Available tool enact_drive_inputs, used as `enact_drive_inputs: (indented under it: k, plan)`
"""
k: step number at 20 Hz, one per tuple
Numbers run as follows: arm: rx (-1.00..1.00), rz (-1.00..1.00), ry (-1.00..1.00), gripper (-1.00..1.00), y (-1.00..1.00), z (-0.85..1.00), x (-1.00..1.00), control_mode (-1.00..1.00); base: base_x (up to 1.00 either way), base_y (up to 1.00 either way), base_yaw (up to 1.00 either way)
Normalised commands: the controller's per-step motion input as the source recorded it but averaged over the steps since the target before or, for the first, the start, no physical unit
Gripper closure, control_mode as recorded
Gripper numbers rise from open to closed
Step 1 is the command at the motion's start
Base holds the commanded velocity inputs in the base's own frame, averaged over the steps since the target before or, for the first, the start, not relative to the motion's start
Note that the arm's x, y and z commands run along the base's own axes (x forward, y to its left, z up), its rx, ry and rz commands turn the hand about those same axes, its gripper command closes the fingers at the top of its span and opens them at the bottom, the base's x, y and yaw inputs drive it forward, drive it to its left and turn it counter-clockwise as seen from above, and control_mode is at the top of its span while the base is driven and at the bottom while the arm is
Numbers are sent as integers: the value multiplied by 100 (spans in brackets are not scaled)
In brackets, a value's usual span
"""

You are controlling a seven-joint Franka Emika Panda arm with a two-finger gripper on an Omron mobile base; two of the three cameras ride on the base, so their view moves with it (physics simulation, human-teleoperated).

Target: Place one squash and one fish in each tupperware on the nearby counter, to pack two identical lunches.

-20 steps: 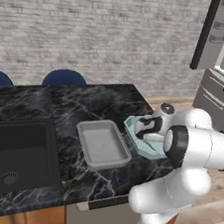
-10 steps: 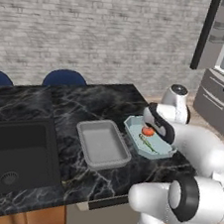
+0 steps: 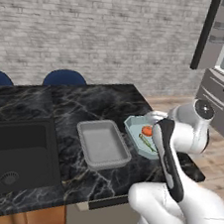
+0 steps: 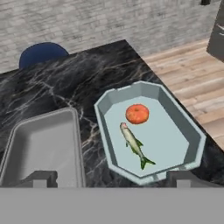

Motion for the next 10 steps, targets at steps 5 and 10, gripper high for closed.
enact_drive_inputs:
  k: [5,10]
  plan:
    - [11,-14,0,-100,9,85,-96,-100,0,0,0]
    - [1,-4,4,-100,10,60,-75,-100,0,0,0]
